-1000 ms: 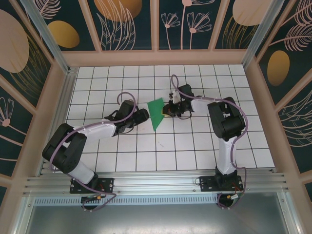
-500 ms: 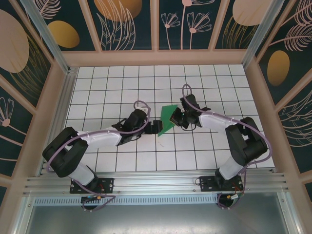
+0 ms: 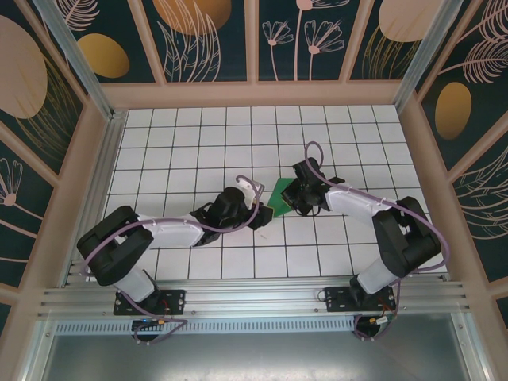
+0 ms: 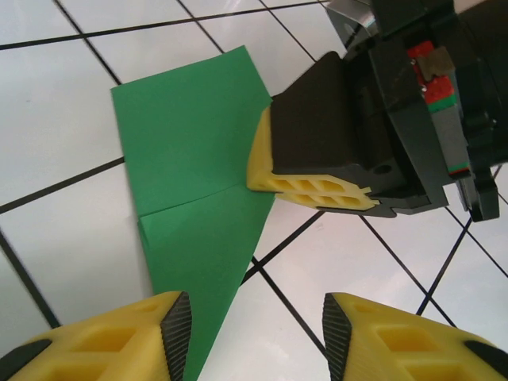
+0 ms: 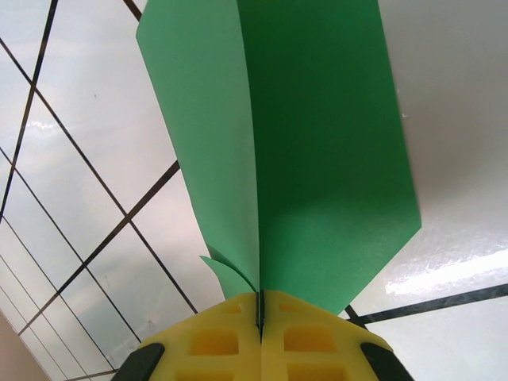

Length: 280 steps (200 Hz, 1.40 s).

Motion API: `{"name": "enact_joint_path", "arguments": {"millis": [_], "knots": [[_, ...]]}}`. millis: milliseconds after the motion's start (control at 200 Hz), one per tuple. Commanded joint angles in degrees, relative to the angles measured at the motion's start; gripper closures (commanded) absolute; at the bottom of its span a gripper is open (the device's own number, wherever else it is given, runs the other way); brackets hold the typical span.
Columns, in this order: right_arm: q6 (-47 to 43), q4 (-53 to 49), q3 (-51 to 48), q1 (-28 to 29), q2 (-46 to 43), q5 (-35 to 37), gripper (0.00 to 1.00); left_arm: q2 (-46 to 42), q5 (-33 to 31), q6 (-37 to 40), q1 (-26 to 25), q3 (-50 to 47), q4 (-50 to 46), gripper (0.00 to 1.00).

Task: Fold a paper plane with a square sheet of paper (pick it up from the middle)
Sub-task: Move the paper to the center of the table, then fourth fold the wing at the center of the table.

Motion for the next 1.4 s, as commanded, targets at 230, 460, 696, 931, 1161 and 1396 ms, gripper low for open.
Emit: {"name": "enact_joint_path", "arguments": {"millis": [230,460,696,931,1161,1396], "knots": [[2.9,-1.6,1.5,0.2,0.8,-2.0,1.00,8.6,2.0,9.2,-0.1,3.0,3.2,0.54],[3.3,-1.7,2.0,0.3,1.6,-3.2,1.00,11.0,0.7,11.2,0.0,4.1,3.6,0.62],[3.5,-1.8,2.6,0.1,2.4,-4.7,1.00,12.1,-0.4,12.8,-0.1,4.0,4.1,0.63],[3.6,-1.9,3.5,-0.3,3.2,-6.1,0.99,12.8,-0.5,14.3,-0.1,3.5,3.8,0.67],[2.3,-2.3,4.2,-1.1,2.8,-6.9,0.76,13.2,-0.8,14.4,-0.1,3.2,3.8,0.83],[-8.3,0.5,4.1,-4.2,1.1,-9.8,0.48,13.7,0.8,11.6,0.0,1.6,6.5,0.90]]}}
